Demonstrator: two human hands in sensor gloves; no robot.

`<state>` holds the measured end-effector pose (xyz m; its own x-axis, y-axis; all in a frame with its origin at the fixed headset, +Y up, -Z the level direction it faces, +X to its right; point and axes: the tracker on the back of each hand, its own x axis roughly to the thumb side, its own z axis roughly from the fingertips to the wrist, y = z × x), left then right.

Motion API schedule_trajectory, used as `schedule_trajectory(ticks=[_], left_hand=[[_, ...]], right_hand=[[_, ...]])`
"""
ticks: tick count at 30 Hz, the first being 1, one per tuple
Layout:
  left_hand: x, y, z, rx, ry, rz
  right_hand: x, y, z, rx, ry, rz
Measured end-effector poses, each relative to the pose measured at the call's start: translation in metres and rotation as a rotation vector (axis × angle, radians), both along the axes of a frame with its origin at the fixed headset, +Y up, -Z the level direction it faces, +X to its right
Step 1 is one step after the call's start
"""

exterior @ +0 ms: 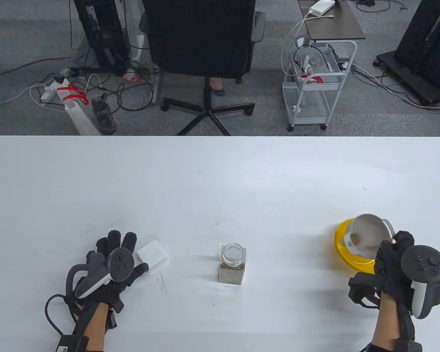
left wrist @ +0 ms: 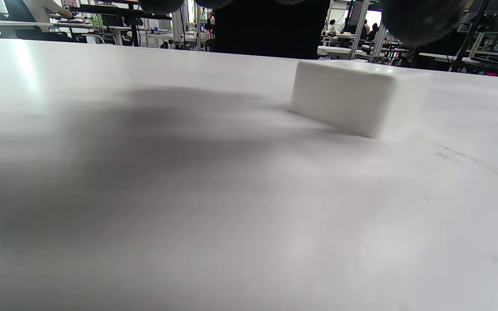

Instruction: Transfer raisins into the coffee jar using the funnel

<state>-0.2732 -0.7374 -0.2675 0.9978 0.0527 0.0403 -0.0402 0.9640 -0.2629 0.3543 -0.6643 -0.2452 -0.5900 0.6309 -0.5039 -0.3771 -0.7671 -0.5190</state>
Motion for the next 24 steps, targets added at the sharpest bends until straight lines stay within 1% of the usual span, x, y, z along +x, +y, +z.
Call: schedule_trajectory(ticks=[1, 4, 7, 12, 16, 19, 24], left_hand=[[0.000, 0.000, 0.000, -0.001, 0.000, -0.001], [0.000, 0.000, 0.000, -0.005, 0.002, -0.003], [0.000, 0.000, 0.000, -0.005, 0.003, -0.005], [-0.001, 0.000, 0.000, -0.006, 0.003, -0.002], [0.000, 0.000, 0.000, -0.004, 0.001, 0.000], [0.000, 0.000, 0.000, -0.005, 0.002, -0.002], [0.000, 0.000, 0.000, -0.008, 0.004, -0.006]], right_hand=[[0.003, -0.006, 0.000, -0.027, -0.014, 0.004], [0.009, -0.018, 0.000, -0.052, -0.044, -0.011], [0.010, -0.024, -0.002, -0.064, -0.055, -0.030], [0.009, -0.029, -0.006, -0.110, -0.072, -0.018], [0.007, -0.033, -0.007, -0.214, -0.078, 0.066], [0.008, -0.035, -0.007, -0.248, -0.076, 0.086], [0.005, -0.027, -0.006, -0.264, -0.066, 0.137]])
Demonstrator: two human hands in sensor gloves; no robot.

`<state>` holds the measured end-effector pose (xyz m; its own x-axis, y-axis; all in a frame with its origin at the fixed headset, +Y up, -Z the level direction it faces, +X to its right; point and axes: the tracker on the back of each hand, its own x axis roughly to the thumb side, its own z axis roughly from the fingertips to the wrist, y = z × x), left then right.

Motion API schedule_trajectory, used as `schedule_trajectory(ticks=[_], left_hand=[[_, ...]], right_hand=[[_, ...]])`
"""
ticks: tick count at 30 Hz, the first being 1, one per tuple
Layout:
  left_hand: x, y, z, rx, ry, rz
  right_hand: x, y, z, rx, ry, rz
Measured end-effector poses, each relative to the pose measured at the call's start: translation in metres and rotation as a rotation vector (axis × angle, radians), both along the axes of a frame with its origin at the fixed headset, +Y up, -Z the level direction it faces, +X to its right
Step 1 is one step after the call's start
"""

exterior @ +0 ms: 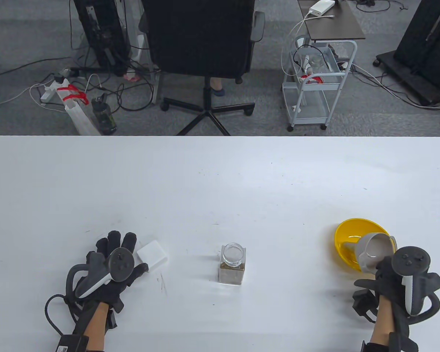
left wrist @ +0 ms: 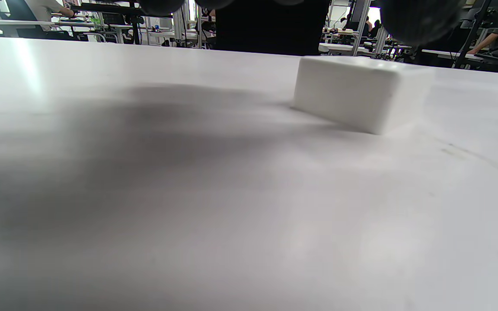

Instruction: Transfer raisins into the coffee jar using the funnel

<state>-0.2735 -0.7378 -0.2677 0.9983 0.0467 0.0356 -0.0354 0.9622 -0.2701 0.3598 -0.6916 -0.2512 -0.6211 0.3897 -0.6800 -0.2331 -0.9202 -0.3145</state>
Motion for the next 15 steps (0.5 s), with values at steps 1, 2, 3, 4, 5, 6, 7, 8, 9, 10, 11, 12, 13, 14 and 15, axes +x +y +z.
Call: schedule_trajectory(ticks=[1, 2, 3, 4, 5, 6, 7, 8, 9, 10, 11, 12, 13, 14, 15], left_hand=[[0.000, 0.000, 0.000, -0.001, 0.000, -0.001], [0.000, 0.000, 0.000, 0.000, 0.000, 0.000], [0.000, 0.000, 0.000, 0.000, 0.000, 0.000], [0.000, 0.000, 0.000, 0.000, 0.000, 0.000], [0.000, 0.000, 0.000, 0.000, 0.000, 0.000], [0.000, 0.000, 0.000, 0.000, 0.000, 0.000], [0.000, 0.000, 0.000, 0.000, 0.000, 0.000], [0.000, 0.000, 0.000, -0.002, 0.001, -0.001], [0.000, 0.000, 0.000, -0.002, 0.000, -0.001], [0.000, 0.000, 0.000, -0.002, 0.000, 0.000], [0.001, 0.000, 0.000, -0.001, 0.000, 0.000], [0.001, 0.000, 0.000, -0.001, -0.001, 0.000], [0.001, 0.000, 0.000, -0.001, -0.001, 0.000], [0.001, 0.000, 0.000, -0.002, -0.001, 0.000], [0.001, 0.000, 0.000, -0.002, -0.001, 0.000]], right_hand=[[-0.001, 0.003, 0.000, -0.001, 0.007, 0.015], [-0.003, 0.006, 0.000, 0.000, 0.014, 0.027], [-0.005, 0.010, 0.000, 0.010, 0.028, 0.047], [-0.007, 0.014, 0.000, 0.018, 0.038, 0.066], [-0.011, 0.019, 0.001, 0.029, 0.053, 0.091], [-0.016, 0.024, 0.001, 0.041, 0.075, 0.115], [-0.021, 0.029, 0.001, 0.056, 0.095, 0.135], [-0.025, 0.033, 0.001, 0.073, 0.112, 0.151], [-0.031, 0.038, 0.001, 0.098, 0.143, 0.163], [-0.038, 0.043, 0.001, 0.124, 0.183, 0.166], [-0.043, 0.047, 0.001, 0.146, 0.219, 0.161], [-0.052, 0.053, 0.000, 0.178, 0.276, 0.155], [-0.059, 0.056, 0.000, 0.197, 0.331, 0.153], [-0.068, 0.059, -0.002, 0.196, 0.432, 0.142], [-0.076, 0.062, -0.002, 0.187, 0.487, 0.137]])
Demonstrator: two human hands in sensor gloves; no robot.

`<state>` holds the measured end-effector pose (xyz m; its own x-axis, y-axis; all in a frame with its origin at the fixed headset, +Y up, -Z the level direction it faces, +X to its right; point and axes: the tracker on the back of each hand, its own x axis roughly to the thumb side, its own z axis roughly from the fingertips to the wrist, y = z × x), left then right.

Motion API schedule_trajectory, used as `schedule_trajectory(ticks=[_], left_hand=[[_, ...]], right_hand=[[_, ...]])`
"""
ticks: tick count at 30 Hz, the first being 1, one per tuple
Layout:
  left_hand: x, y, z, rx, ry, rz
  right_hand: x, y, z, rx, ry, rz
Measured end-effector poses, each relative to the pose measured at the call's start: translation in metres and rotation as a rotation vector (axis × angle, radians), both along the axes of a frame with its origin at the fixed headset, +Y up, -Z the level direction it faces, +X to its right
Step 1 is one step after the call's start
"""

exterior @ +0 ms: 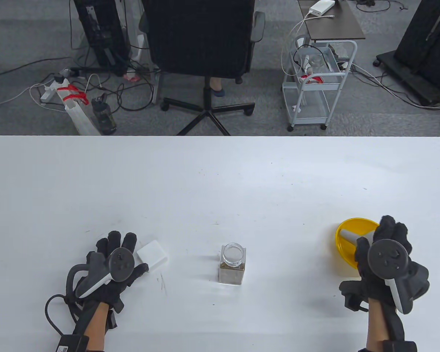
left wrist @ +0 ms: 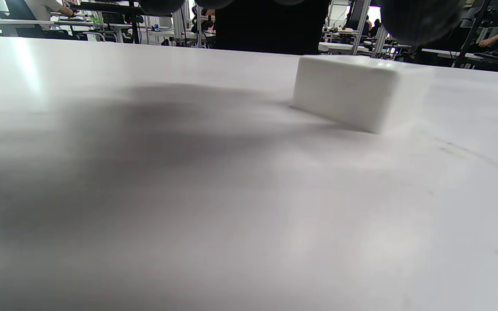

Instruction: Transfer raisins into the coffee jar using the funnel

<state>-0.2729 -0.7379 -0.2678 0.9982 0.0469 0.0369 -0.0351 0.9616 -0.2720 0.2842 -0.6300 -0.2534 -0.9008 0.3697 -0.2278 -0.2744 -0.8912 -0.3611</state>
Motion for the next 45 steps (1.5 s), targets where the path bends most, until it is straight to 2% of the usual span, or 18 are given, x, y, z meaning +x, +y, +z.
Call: schedule_trajectory(ticks=[4, 8, 15, 23, 28, 32, 36, 45], left_hand=[[0.000, 0.000, 0.000, 0.001, -0.001, 0.002], [0.000, 0.000, 0.000, 0.004, -0.002, 0.006], [0.000, 0.000, 0.000, 0.007, -0.003, 0.010], [0.000, 0.000, 0.000, 0.008, -0.002, 0.015], [0.000, 0.000, -0.001, 0.010, -0.005, 0.017], [0.000, 0.000, -0.001, 0.009, -0.006, 0.015], [0.000, -0.001, 0.000, 0.003, -0.006, 0.006], [0.008, -0.002, -0.001, 0.003, -0.043, 0.038]], right_hand=[[-0.038, 0.005, -0.003, -0.049, 0.238, 0.046], [-0.073, -0.003, -0.007, -0.130, 0.455, 0.054], [-0.122, -0.041, -0.019, -0.331, 0.753, -0.151], [-0.158, -0.077, -0.033, -0.477, 0.874, -0.290], [-0.174, -0.097, -0.037, -0.553, 0.898, -0.316], [-0.176, -0.105, -0.036, -0.441, 0.860, -0.426], [-0.175, -0.111, -0.035, -0.384, 0.874, -0.535], [-0.171, -0.093, -0.025, -0.266, 0.905, -0.508]])
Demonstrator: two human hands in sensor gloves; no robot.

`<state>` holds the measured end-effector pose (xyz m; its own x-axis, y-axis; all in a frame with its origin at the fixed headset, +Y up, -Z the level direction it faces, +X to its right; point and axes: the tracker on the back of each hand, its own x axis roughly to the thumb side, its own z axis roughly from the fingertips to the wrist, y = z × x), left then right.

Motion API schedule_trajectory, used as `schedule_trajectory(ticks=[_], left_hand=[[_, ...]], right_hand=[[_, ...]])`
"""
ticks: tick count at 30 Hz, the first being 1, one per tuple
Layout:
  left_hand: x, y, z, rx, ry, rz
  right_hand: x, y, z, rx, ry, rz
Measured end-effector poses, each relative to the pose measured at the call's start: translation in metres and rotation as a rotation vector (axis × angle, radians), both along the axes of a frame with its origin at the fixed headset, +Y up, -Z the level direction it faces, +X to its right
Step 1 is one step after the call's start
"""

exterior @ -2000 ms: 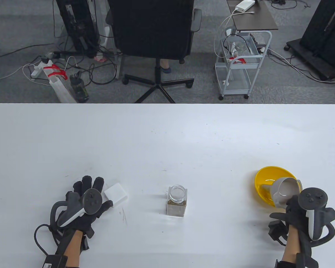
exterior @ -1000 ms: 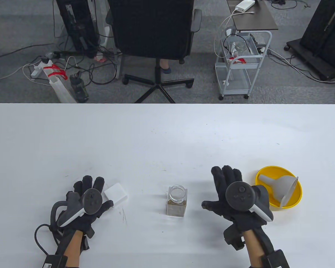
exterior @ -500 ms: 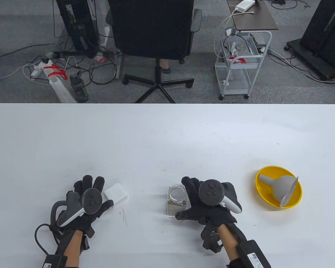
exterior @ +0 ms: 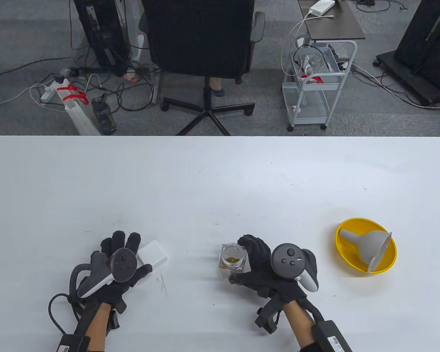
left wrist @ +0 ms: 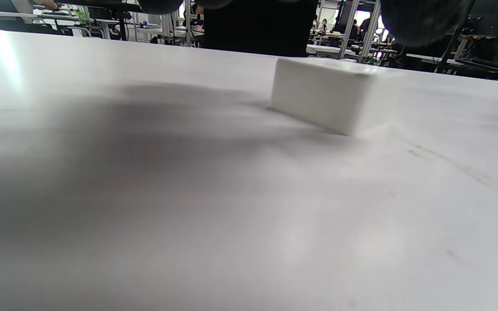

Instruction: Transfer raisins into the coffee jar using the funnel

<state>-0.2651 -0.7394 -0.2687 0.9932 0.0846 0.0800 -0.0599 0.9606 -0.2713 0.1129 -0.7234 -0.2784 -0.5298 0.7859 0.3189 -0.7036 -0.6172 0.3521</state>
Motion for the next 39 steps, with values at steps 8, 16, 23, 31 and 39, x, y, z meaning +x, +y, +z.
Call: schedule_trajectory(ticks=[8, 16, 23, 31, 39], left_hand=[[0.024, -0.003, -0.014, -0.035, -0.054, -0.100], [0.046, -0.018, -0.032, -0.049, -0.050, -0.169], [0.050, 0.009, -0.019, 0.149, -0.128, 0.024], [0.118, 0.074, 0.015, 0.372, -0.410, 0.539], [0.171, 0.079, 0.021, 0.331, -0.512, 0.352]], right_hand=[[0.006, 0.005, 0.003, 0.026, -0.022, -0.020], [0.013, 0.004, 0.002, 0.018, -0.047, -0.036], [0.013, 0.003, 0.003, 0.028, -0.050, -0.009], [0.000, 0.010, 0.011, 0.097, -0.016, 0.087], [-0.003, 0.015, 0.015, 0.132, -0.014, 0.051]])
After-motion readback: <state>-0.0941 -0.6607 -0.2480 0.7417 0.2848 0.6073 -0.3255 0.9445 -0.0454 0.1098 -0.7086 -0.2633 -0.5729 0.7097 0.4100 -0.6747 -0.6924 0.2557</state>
